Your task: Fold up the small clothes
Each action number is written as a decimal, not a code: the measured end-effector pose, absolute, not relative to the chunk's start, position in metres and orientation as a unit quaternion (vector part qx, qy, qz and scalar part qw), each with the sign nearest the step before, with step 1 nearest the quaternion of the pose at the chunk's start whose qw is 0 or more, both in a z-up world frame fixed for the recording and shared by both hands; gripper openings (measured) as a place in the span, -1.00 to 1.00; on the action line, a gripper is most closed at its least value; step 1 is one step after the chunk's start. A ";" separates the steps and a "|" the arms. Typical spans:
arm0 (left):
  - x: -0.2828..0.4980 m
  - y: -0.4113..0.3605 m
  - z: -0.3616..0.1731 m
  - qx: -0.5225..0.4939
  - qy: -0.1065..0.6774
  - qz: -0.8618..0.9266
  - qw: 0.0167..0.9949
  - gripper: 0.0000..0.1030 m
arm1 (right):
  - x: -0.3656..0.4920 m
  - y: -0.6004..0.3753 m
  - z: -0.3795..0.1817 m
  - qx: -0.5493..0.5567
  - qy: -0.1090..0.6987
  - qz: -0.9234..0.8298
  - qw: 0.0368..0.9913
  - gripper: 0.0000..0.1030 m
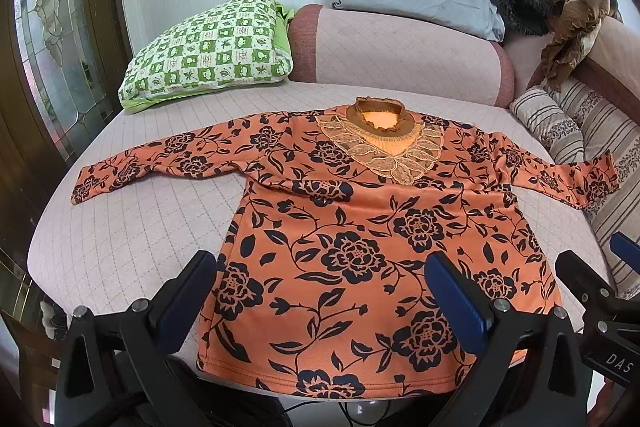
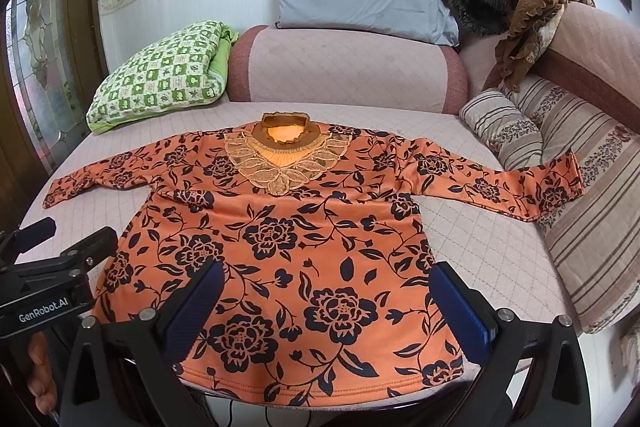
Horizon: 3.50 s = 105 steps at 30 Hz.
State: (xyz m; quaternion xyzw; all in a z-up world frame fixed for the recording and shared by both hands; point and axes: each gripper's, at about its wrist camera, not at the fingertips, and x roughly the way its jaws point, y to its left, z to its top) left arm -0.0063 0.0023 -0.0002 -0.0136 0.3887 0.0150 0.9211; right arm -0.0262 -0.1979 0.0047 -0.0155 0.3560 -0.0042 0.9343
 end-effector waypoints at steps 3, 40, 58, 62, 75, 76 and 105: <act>-0.006 0.002 0.000 -0.014 0.389 0.016 0.921 1.00 | -0.026 -0.198 0.005 -0.015 0.355 -0.003 0.935 1.00; -0.004 0.004 -0.011 -0.024 0.400 0.008 0.916 1.00 | -0.022 -0.205 0.000 0.002 0.369 0.012 0.930 1.00; 0.036 0.008 -0.091 0.005 0.464 0.019 0.885 1.00 | 0.032 -0.559 -0.039 0.316 0.252 -0.209 0.890 0.55; 0.054 0.007 -0.100 0.007 0.463 0.016 0.886 1.00 | 0.072 -0.608 -0.040 0.292 0.273 -0.263 0.878 0.55; 0.096 0.036 -0.123 -0.010 0.461 0.023 0.887 1.00 | 0.184 -0.623 -0.055 0.116 0.391 -0.393 0.824 -0.83; 0.095 0.041 -0.123 -0.012 0.459 0.024 0.888 1.00 | 0.187 -0.621 -0.050 0.114 0.389 -0.387 0.828 -0.84; 0.085 0.139 -0.129 -0.154 0.410 0.056 0.897 1.00 | 0.289 -0.103 0.038 0.063 0.325 0.096 0.939 -0.76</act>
